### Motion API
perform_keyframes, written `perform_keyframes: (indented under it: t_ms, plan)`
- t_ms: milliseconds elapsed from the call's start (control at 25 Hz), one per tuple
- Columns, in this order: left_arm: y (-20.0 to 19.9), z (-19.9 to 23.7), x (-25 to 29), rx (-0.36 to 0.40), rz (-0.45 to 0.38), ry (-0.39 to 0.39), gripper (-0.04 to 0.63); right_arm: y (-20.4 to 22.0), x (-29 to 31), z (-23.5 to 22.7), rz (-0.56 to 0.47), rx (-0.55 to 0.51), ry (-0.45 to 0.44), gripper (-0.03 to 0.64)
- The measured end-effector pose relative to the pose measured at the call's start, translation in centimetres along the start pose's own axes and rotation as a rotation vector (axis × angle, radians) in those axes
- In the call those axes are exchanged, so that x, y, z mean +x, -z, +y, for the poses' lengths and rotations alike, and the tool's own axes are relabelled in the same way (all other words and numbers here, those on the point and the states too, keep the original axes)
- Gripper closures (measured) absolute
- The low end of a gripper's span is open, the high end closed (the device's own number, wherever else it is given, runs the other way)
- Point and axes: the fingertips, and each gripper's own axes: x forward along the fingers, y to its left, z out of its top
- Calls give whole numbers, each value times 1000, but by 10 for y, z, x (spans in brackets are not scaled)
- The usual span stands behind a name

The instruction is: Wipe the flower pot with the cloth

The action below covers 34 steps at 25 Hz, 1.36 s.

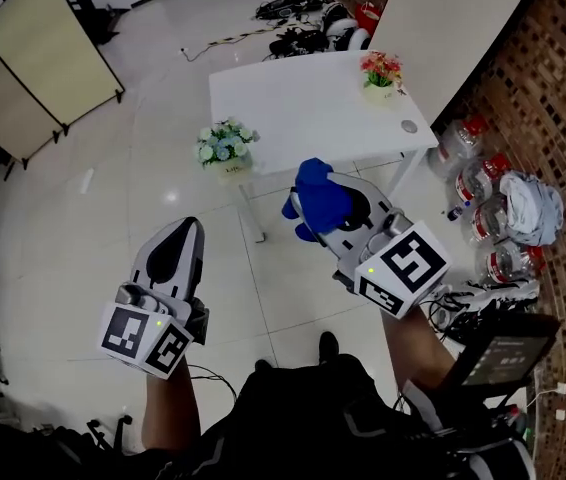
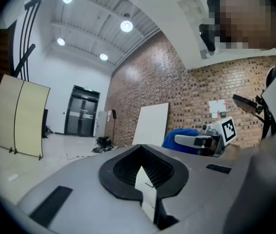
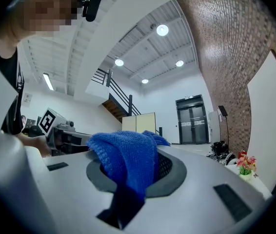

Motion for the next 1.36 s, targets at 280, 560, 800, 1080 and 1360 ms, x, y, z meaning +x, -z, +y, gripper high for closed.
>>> perform_keyframes:
  t_ms: [280, 560, 800, 1080, 1360]
  plan:
    - [5, 24, -78, -30, -32, 54, 591, -3, 9, 82, 27, -20, 70, 541]
    - [1, 26, -116, 15, -47, 58, 591, -8, 3, 113, 36, -16, 124, 541]
    - [-9, 25, -130, 1, -74, -3, 591, -22, -12, 116, 19, -43, 125, 541]
    - [-32, 18, -125, 24, -112, -61, 591, -25, -26, 108, -5, -35, 129, 541]
    - [-30, 2, -127, 22, -75, -22, 591, -32, -31, 114, -5, -47, 119, 541]
